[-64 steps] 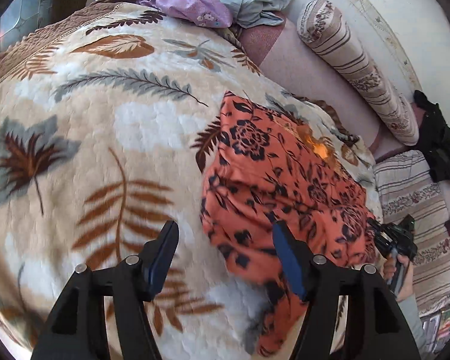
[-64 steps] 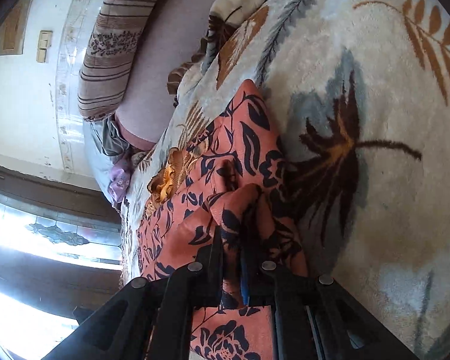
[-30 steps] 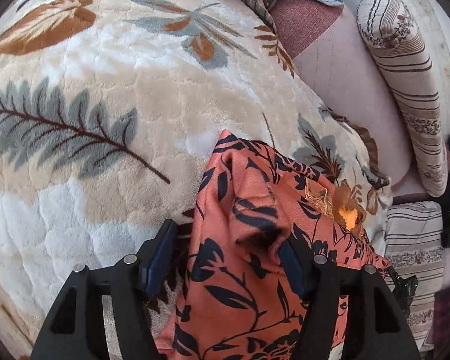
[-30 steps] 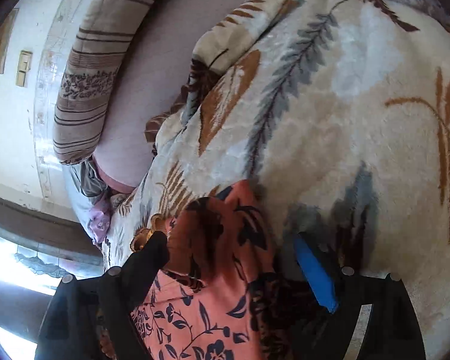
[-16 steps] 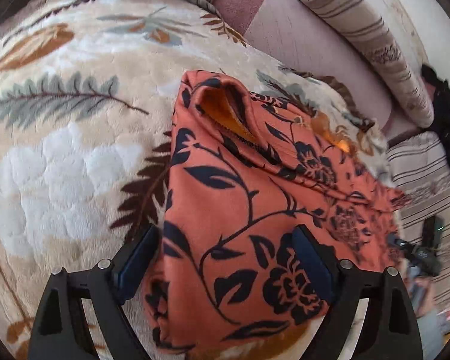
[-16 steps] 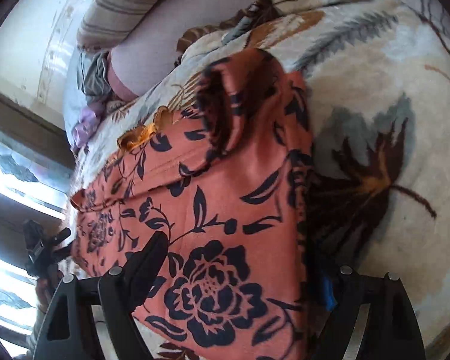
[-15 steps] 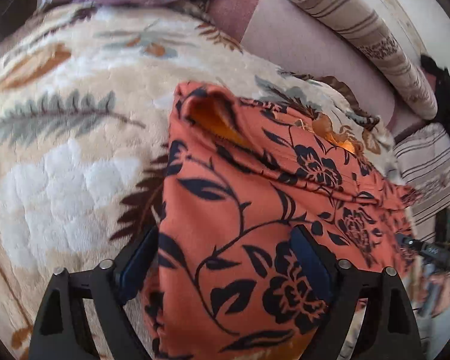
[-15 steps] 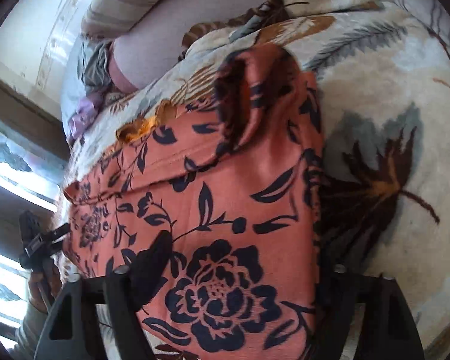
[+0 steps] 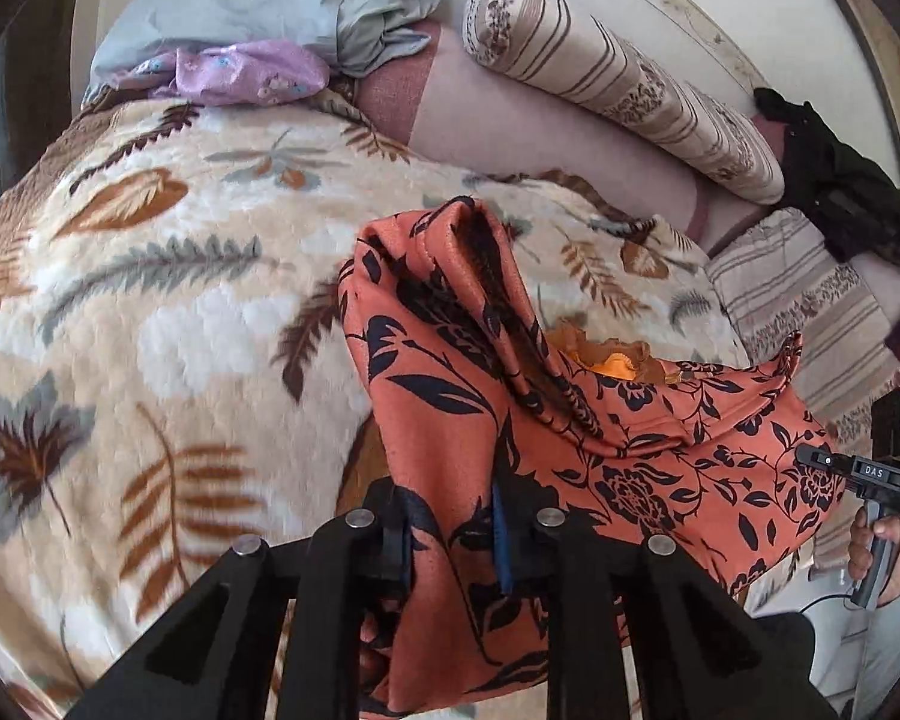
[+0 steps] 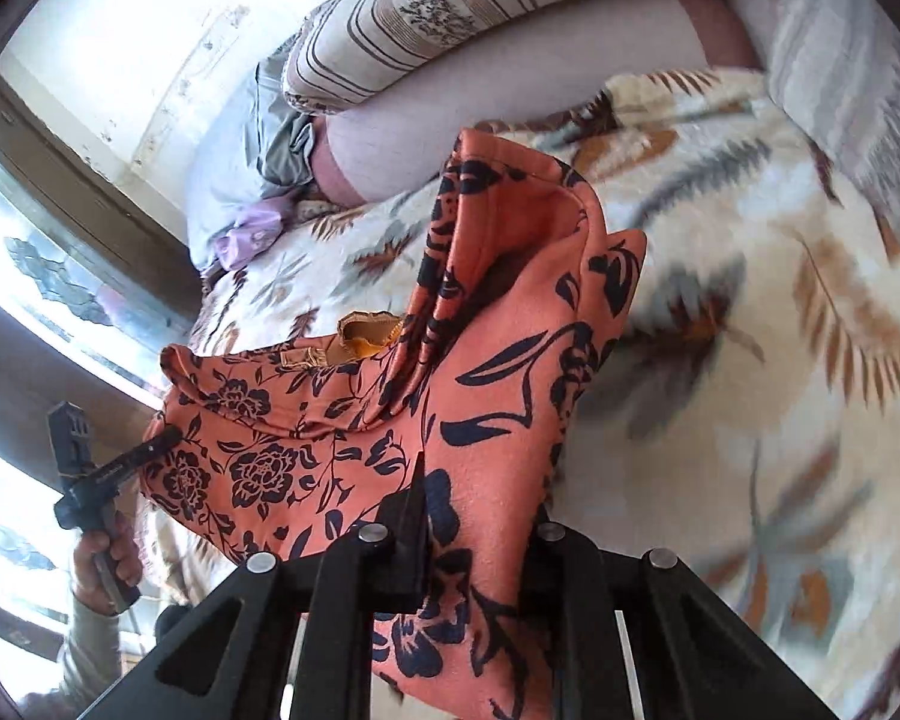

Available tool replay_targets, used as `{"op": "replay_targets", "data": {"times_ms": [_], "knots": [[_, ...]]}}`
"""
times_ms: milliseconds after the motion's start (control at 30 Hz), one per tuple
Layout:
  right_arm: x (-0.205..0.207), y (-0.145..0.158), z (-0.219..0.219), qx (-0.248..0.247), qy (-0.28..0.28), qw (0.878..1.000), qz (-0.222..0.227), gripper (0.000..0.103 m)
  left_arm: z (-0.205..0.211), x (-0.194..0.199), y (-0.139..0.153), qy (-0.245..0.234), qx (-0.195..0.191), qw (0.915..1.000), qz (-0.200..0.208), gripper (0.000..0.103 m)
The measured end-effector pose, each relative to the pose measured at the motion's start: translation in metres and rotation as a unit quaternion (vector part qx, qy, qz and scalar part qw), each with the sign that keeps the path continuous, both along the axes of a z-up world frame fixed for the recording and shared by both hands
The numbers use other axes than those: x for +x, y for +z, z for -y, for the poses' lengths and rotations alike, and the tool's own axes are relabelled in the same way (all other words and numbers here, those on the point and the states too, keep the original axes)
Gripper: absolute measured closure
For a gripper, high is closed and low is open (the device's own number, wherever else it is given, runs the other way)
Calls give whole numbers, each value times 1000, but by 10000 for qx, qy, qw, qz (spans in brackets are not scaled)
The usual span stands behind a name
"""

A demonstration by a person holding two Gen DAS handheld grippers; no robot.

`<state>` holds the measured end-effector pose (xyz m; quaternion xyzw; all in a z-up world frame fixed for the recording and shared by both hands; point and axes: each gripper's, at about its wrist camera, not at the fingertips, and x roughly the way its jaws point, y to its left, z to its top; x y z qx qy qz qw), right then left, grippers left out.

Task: Fold small clothes
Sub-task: 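Release the hem and smooth the folded shirt with both grippers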

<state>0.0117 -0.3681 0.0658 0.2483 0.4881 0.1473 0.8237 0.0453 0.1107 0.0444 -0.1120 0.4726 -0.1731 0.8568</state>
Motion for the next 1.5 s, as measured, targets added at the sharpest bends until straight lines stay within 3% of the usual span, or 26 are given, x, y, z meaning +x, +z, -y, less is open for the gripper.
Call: {"op": "replay_targets", "data": {"times_ms": [33,67,133,167,200,300,400,467,600,700,800,833,867,900,933,1000,1067,1133,1300,1433,1500], "knots": [[-19,-19,3,18,-16,9998,-211,81,0,-11,-18,-70,10,9999,-140,72],[-32,-40,4,-55,38,9988,-477,74,0,-21,-42,-134,134,9992,-350,60],[-52,-89,10,-492,33,9899,-1332,54,-8,-30,-87,-39,477,9948,-899,55],[-61,-94,15,-457,-27,9913,-1237,54,-18,-36,-83,96,153,9974,-693,55],[-68,-88,19,-364,-88,9936,-1069,55,-22,-35,-74,218,87,9974,-682,56],[-71,-61,32,-518,-393,9956,-679,54,-24,-28,-39,325,427,9984,-189,55],[-59,-40,32,-710,-367,9962,-349,52,-13,-15,-21,-41,827,9964,160,45],[-39,-30,14,-1238,-9,9923,-90,52,-1,-6,-26,-435,1251,9908,297,40],[-4,-33,-20,-2825,765,9562,-7,52,14,2,-45,-1003,2240,9689,308,40],[-5,-38,-24,-3378,1444,9300,80,52,21,9,-54,-1380,2505,9580,208,40],[9,-45,-49,-3986,2184,8906,171,52,38,24,-57,-1865,2905,9381,270,39],[18,-48,-55,-4061,2307,8840,194,52,44,35,-56,-1931,2996,9339,287,37],[31,-50,-55,-4066,2286,8843,210,52,47,49,-52,-1864,3051,9333,343,37],[49,-49,-49,-3955,2074,8946,188,52,49,66,-46,-1665,3038,9372,414,37],[67,-46,-36,-3689,1654,9145,180,52,48,84,-38,-1352,2936,9452,451,37],[93,-39,3,-2876,446,9566,158,52,29,108,-25,-578,2320,9704,333,37],[94,-41,32,-2042,-207,9787,0,52,5,116,-20,-38,1443,9894,153,37],[82,-46,38,-1752,-163,9844,-65,52,-12,110,-24,170,1144,9933,14,37],[48,-58,49,-1163,-20,9931,-132,52,-22,82,-50,-131,1281,9912,-304,37],[26,-64,53,-379,-316,9986,-164,51,-23,66,-64,-172,692,9957,-584,37],[17,-67,47,-386,-340,9984,-234,51,-17,59,-68,-174,601,9963,-591,37]]}}
